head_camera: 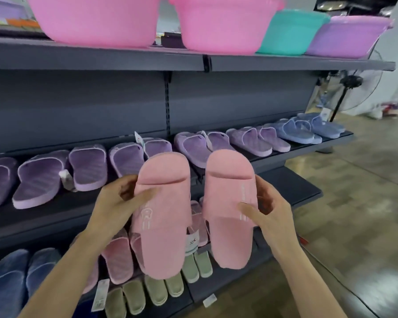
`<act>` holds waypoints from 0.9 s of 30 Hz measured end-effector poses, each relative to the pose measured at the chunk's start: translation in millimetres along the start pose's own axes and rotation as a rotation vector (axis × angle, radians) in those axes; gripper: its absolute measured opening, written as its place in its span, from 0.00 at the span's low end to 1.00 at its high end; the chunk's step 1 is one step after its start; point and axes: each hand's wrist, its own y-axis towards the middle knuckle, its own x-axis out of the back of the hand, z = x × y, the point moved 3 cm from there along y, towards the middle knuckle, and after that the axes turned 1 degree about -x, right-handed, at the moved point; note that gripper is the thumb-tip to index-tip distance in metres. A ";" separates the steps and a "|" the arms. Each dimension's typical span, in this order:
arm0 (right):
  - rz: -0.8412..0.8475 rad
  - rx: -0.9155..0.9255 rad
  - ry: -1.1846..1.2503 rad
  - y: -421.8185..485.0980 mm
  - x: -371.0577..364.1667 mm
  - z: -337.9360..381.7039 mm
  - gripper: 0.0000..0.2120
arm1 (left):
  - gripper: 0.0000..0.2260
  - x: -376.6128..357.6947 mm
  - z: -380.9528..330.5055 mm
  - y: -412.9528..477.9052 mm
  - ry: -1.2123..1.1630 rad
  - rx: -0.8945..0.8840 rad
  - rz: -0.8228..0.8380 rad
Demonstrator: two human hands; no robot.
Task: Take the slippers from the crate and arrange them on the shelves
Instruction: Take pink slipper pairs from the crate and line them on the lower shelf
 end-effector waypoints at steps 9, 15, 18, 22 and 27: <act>0.022 0.020 -0.029 61.7 123.6 -53.0 0.27 | 0.13 -151.7 -10.4 27.0 -0.060 0.032 -0.028; 0.056 -0.009 -0.022 102.7 206.6 -85.8 0.28 | 0.14 -246.9 -22.4 39.3 -0.051 0.081 -0.010; 0.050 -0.046 -0.007 116.0 231.3 -104.1 0.29 | 0.14 -278.3 -20.1 44.8 -0.047 0.117 -0.008; 0.032 -0.110 -0.005 131.7 249.6 -129.4 0.31 | 0.14 -310.7 -6.2 56.6 -0.047 0.156 0.005; 0.052 -0.169 -0.027 154.5 262.1 -166.5 0.30 | 0.16 -349.2 24.0 77.5 -0.050 0.226 0.040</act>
